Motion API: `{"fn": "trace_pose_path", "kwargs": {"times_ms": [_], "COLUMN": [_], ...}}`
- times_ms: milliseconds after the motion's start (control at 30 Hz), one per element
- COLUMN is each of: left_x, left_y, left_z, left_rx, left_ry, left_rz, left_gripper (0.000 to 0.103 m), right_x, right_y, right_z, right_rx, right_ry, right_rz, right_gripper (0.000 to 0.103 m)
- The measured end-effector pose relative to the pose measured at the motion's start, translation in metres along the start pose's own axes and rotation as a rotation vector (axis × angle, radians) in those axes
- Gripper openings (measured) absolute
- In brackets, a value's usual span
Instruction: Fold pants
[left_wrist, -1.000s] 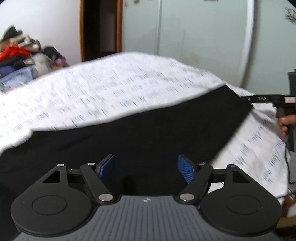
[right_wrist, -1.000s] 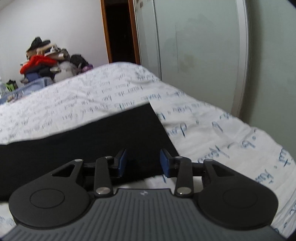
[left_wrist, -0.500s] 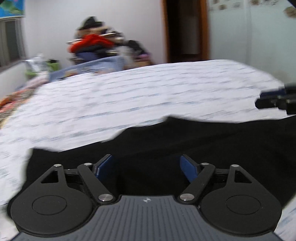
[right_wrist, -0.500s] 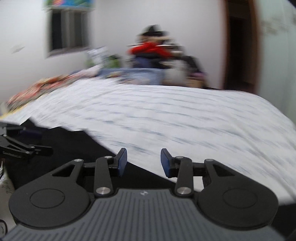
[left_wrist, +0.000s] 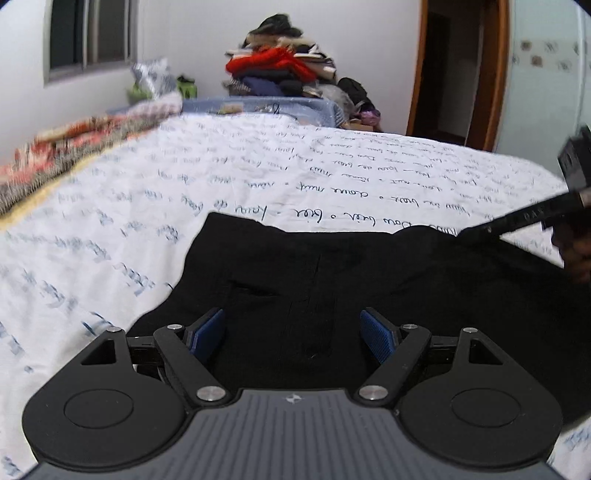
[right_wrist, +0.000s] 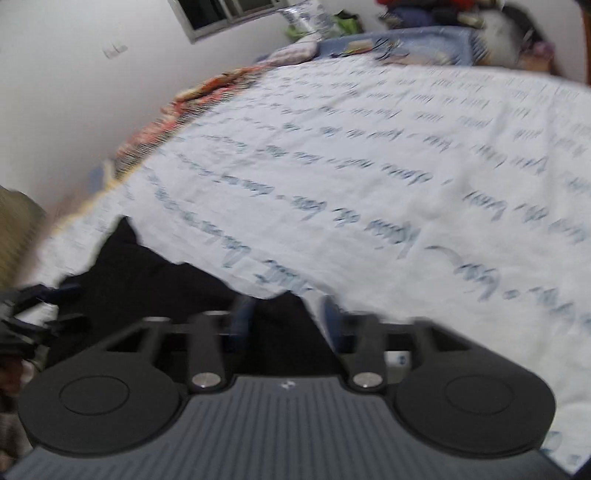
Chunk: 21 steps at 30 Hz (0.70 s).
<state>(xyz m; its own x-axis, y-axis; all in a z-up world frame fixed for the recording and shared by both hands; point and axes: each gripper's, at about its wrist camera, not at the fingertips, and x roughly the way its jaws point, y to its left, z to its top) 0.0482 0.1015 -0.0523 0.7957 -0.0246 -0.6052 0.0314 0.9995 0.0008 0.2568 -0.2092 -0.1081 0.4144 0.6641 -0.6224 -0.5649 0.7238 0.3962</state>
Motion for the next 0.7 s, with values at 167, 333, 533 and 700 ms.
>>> {"fn": "trace_pose_path", "kwargs": {"times_ms": [167, 333, 533, 700], "left_x": [0.01, 0.004, 0.009, -0.007], "left_y": [-0.005, -0.007, -0.004, -0.024], "left_z": [-0.007, -0.005, -0.009, 0.001], "left_rx": [0.051, 0.046, 0.033, 0.06], "left_ry": [0.029, 0.02, 0.043, -0.014], "left_rz": [0.018, 0.023, 0.031, 0.042], "left_gripper": [0.081, 0.082, 0.082, 0.083], "right_x": [0.004, 0.014, -0.04, -0.021], "right_y": [0.012, 0.031, 0.074, 0.088], "right_z": [0.0, 0.0, -0.018, -0.047], "right_rx": [-0.07, -0.184, -0.243, -0.345], "right_ry": [-0.027, -0.033, -0.116, 0.019], "right_rz": [-0.104, -0.317, -0.247, -0.367], "right_gripper": [0.002, 0.002, 0.02, 0.042]}}
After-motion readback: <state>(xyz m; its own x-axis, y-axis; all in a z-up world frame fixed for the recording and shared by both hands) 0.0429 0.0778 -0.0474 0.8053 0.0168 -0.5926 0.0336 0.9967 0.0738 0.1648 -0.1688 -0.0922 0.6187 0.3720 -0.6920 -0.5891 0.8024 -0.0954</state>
